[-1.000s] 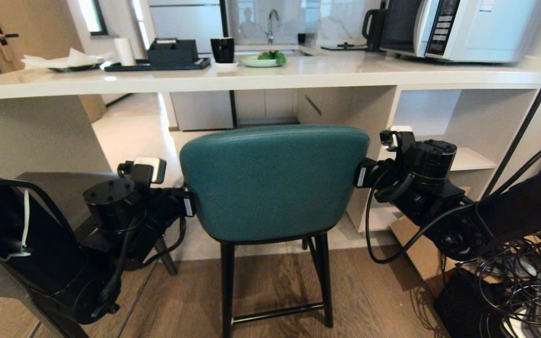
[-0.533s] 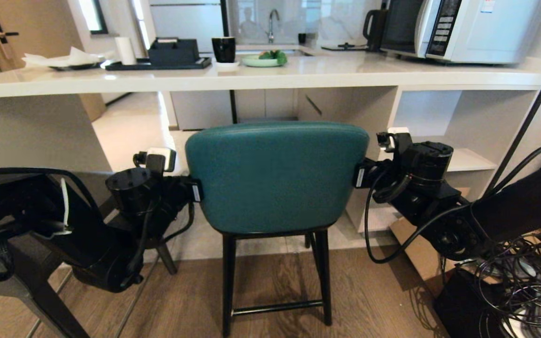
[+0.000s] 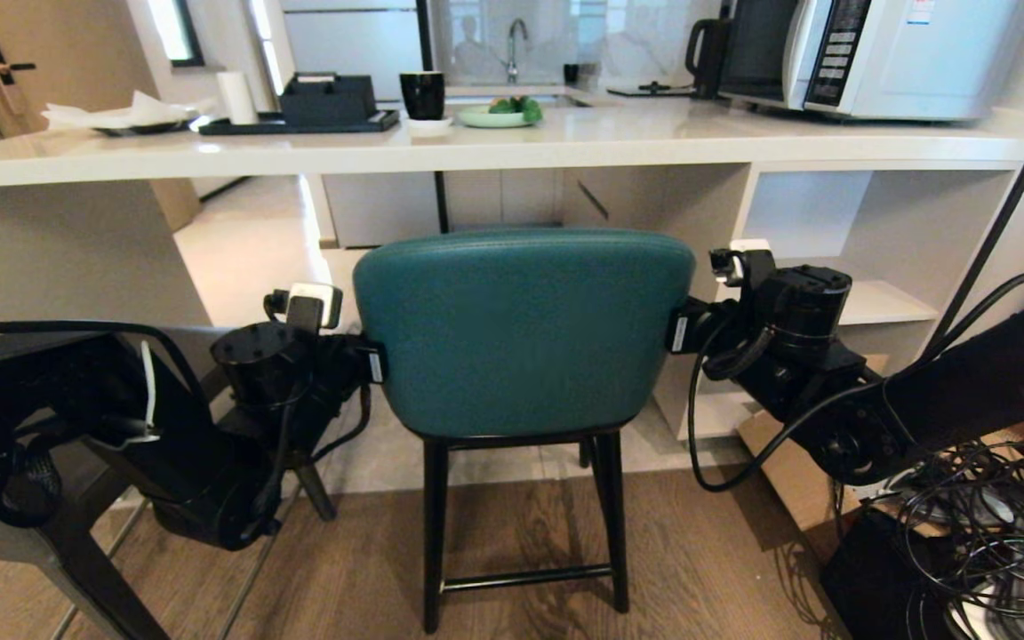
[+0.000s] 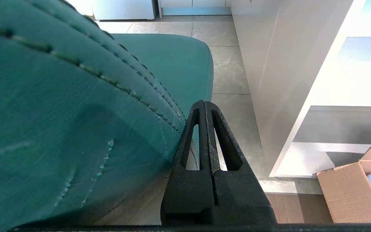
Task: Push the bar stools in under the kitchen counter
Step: Push the blue chair back under the dining table
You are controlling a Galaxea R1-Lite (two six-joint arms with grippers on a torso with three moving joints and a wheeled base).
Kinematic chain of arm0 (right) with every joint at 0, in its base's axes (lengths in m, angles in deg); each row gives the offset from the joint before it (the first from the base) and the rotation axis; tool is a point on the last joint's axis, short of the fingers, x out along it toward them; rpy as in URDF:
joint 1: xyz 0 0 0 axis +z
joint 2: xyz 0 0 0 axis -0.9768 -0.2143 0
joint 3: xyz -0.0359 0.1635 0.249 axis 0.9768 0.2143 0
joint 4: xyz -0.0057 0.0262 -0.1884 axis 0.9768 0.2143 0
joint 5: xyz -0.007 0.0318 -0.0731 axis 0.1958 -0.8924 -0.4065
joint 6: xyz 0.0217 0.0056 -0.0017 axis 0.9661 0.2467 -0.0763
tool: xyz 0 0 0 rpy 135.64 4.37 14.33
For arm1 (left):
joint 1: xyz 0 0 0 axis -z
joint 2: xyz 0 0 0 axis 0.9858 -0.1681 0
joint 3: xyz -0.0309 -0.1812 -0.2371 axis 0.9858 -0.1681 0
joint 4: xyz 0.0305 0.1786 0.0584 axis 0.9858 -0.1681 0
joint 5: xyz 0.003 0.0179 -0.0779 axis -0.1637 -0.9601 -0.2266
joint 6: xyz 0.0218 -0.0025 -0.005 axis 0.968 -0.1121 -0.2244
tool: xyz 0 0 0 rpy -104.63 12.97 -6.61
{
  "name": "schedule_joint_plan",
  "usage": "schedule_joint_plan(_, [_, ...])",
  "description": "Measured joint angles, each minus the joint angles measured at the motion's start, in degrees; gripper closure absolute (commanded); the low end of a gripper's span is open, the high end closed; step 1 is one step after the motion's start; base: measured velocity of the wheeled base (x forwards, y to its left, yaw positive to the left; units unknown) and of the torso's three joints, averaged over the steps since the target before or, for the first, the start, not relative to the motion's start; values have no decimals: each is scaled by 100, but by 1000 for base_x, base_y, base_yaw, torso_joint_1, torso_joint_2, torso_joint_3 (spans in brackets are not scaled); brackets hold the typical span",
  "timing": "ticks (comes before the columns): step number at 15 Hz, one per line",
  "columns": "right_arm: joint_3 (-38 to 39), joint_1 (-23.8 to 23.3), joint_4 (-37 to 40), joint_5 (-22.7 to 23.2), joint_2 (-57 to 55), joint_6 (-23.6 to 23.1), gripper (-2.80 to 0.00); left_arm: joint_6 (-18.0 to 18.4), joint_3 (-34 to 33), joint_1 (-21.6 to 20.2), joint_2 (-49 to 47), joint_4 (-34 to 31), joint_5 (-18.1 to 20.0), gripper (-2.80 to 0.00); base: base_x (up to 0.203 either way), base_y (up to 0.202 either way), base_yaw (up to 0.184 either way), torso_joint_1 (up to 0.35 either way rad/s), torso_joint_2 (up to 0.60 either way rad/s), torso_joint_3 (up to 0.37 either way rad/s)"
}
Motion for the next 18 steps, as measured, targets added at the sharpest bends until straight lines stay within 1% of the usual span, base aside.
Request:
schedule_joint_plan(7, [67,-9,17,-28,113,2,0,11,38,-56,62,5,9,0,0,0,0,0,0,0])
schedule_joint_plan(9, [173,-37,25,-23,231,7,0,-6,-64,-83,187,9,14,0,0,0,0,0,0,0])
schedule_joint_plan(14, [1048,-298,4,-17,1129,85,0,-152,-990,-111,1126,31,-16,0,0,0,0,0,0,0])
schedule_joint_plan(18, [1828,-342,-2,-97,1924,92,0,-152,-1800,-116,1840,39,-70,0,0,0,0,0,0,0])
